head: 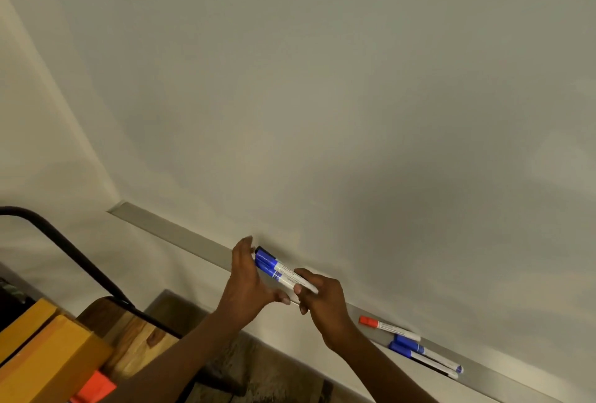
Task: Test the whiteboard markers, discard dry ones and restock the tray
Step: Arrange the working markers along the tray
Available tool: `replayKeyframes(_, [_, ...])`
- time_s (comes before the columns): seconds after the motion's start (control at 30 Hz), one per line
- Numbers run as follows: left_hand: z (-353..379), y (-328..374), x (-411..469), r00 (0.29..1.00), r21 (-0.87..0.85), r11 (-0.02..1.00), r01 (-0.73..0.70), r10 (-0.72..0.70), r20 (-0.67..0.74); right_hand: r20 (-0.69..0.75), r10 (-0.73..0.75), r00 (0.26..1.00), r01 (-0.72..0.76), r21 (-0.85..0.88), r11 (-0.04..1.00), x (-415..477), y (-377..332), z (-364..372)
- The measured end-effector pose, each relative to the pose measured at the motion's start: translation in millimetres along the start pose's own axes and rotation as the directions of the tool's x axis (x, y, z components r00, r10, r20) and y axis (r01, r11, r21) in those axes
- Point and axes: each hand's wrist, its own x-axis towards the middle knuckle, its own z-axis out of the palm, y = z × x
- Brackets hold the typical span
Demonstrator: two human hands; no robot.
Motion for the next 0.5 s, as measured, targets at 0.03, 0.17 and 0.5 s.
replayKeyframes(0.03, [1,1,1,0.995,-0.174,0.98,0.096,-0.093,0.026,-0.003,-0.002,1.0,0.002,0.01,1.0,0,1,1])
replayKeyframes(0.17, [-2,-6,6,0.929,-0.689,0.639,0.343,-0.341,0.146,0.005,0.001,1.0,-0.002,0.148,0.989,-1,3,10])
replayKeyframes(0.5, [-4,-17,-3,0.902,-0.735,0.537,0.414,-0.349,0.253,-0.02,0.093,0.995,-0.086,0.231,0.969,9,22,13])
